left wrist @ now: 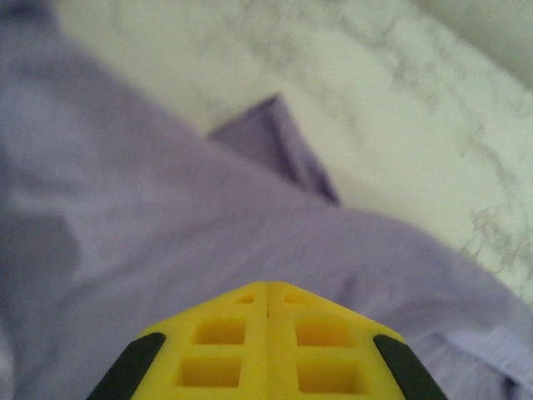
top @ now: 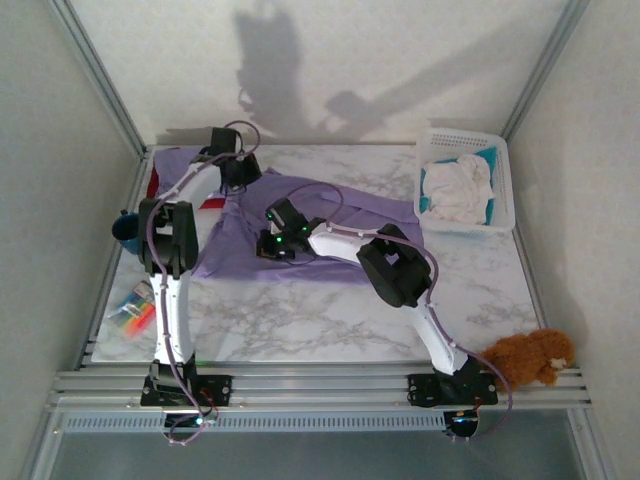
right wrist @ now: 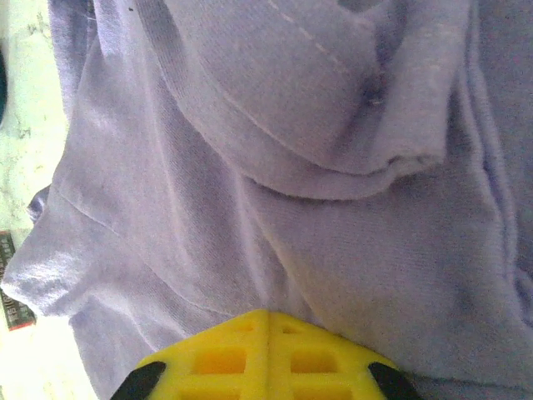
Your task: Fold and stack the t-shirts
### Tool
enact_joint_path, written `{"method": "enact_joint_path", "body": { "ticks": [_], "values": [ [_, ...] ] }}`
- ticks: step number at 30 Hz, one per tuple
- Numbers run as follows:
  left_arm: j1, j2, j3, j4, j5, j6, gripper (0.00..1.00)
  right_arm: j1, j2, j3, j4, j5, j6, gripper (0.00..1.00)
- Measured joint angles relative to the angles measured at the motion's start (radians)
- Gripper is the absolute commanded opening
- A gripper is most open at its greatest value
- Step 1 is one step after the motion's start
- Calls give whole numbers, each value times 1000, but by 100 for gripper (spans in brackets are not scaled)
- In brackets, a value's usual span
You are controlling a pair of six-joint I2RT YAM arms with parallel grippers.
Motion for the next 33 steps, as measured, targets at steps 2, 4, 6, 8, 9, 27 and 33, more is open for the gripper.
{"method": "enact_joint_path", "body": {
  "ticks": [2,4,6,8,9,27,33],
  "values": [
    [-2,-81,-117,0,-28,0,0,0,0,13,-13,8,-8,0],
    [1,-190,-245,-18,-55,0,0,0,0,23,-12,15,-14,0],
    [8,-307,-380,-5,-90,-1,0,0,-1,23,14,18,-19,0],
    [16,-421,-500,-4,-103,-8,0,0,-1,22,32,21,-23,0],
    [22,-478,-566,13,-109,-13,0,0,-1,22,39,22,-24,0],
    [34,-624,-1023,166,-108,-104,0,-26,176,386,-86,13,-50,0],
    [34,-626,-1051,228,-100,-106,0,-31,253,462,-145,-3,-69,0]
  ]
}}
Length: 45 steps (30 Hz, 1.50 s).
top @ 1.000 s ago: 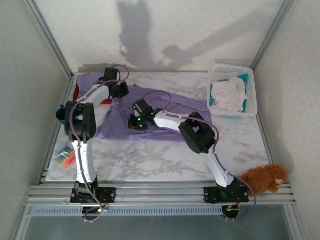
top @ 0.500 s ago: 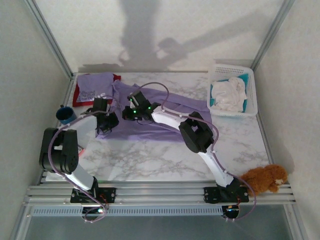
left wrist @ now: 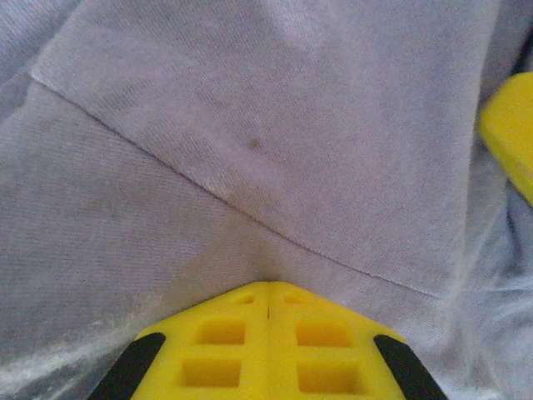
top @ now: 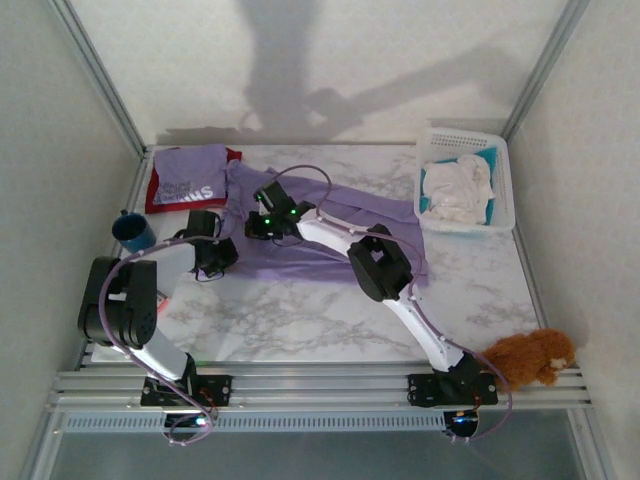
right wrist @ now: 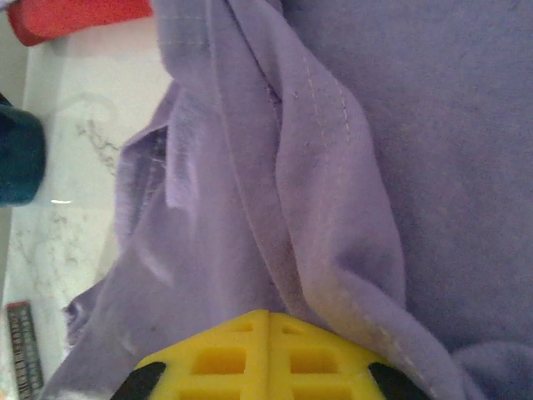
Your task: Fold and stack the t-shirts
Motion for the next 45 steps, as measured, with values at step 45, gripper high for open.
{"method": "enact_joint_path", "body": {
  "ticks": [45],
  "values": [
    [42,-49,-64,37,14,35,0,-93,-113,3,-311,82,-477,35]
  ]
}}
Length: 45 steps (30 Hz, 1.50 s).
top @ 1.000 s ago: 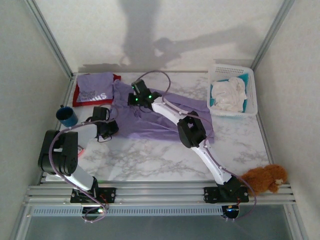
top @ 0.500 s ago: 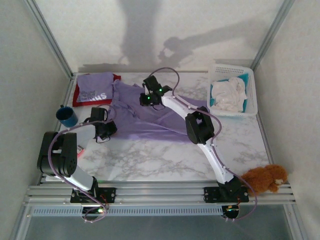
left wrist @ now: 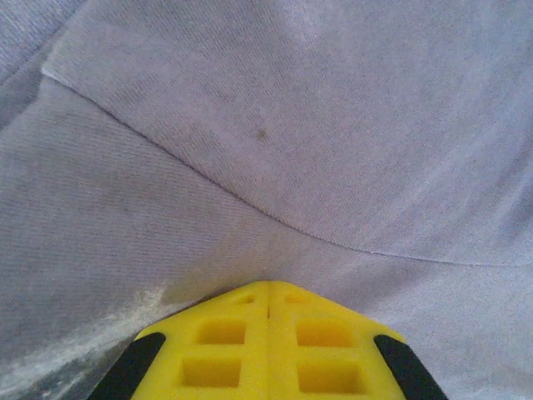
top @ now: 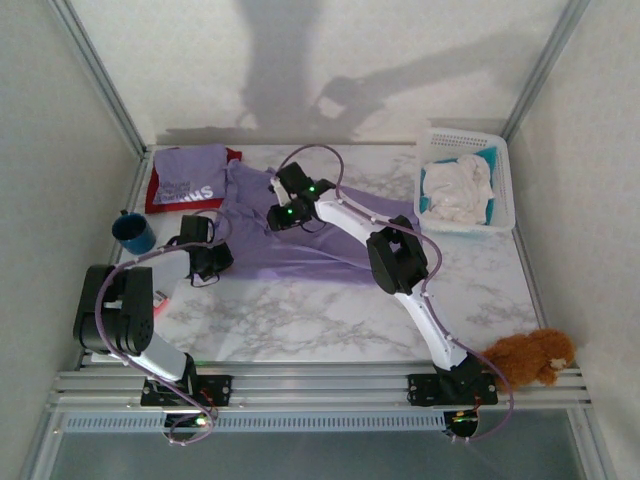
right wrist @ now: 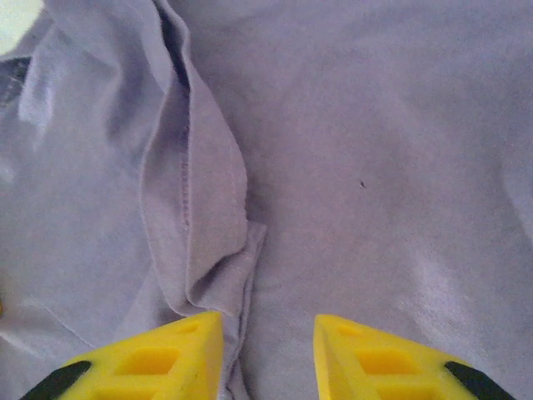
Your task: Fold and stack the t-shirts
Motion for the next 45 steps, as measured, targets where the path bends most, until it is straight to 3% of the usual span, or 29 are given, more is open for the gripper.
{"method": "enact_joint_path", "body": {
  "ticks": [14,20,24,29,33,37,45],
  "values": [
    [0,-7,-8,0,0,6,0,-5,71,62,23,-66,49,33],
    [0,-7,-8,0,0,11,0,-5,71,58,29,-83,67,23],
    [0,-7,-8,0,0,11,0,-8,71,55,36,-90,80,31],
    [0,-5,-6,0,1,11,0,-13,71,37,56,-103,96,32],
    [0,-3,-5,-1,2,14,0,-15,71,8,80,-118,109,26],
    [4,-3,-5,-2,8,14,0,-19,65,-26,113,-138,127,10],
    [4,-3,-5,-2,13,14,0,-24,51,-44,133,-140,151,0]
  ]
}}
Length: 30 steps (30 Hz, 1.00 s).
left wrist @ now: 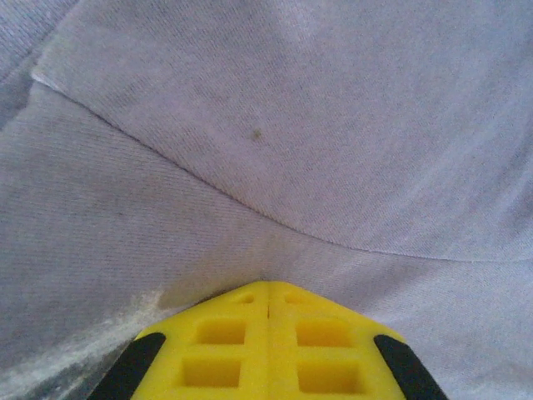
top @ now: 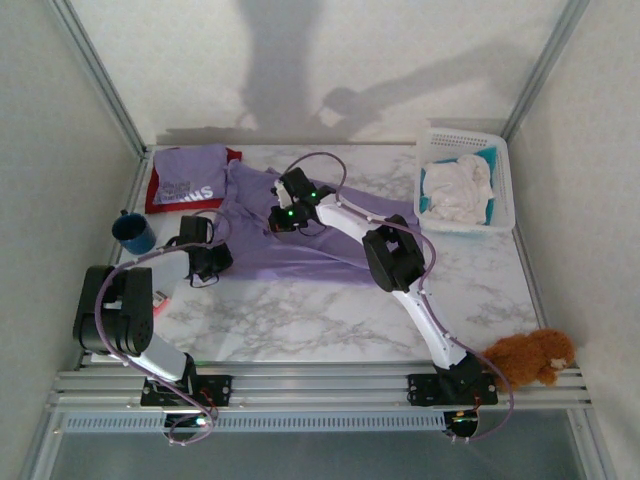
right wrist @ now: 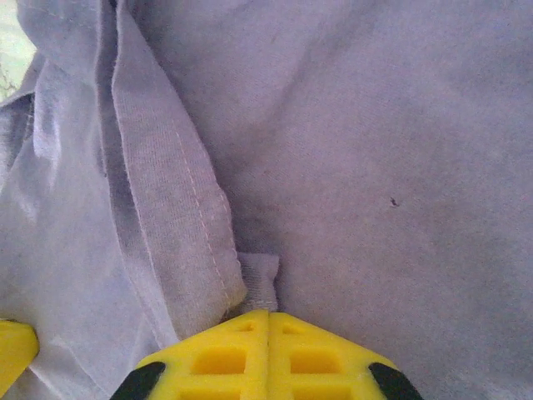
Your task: Fold and stack the t-shirts
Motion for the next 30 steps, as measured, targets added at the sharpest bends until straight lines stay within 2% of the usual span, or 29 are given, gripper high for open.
{"method": "enact_joint_path", "body": {
  "ticks": [15,16,18,21,26,30],
  "values": [
    [0,1,-1,2,0,0,0,-71,-10,21,22,43,90,0],
    [0,1,-1,2,0,0,0,-80,2,55,5,39,104,2],
    [0,1,-1,3,1,0,0,-94,22,110,-7,32,128,16],
    [0,2,-1,3,3,0,0,-113,23,122,-5,29,154,25],
    [0,2,-1,3,3,0,0,-122,-8,42,2,28,121,22],
    [0,2,-1,3,3,0,0,-77,-58,-31,-17,40,65,17]
  ]
}}
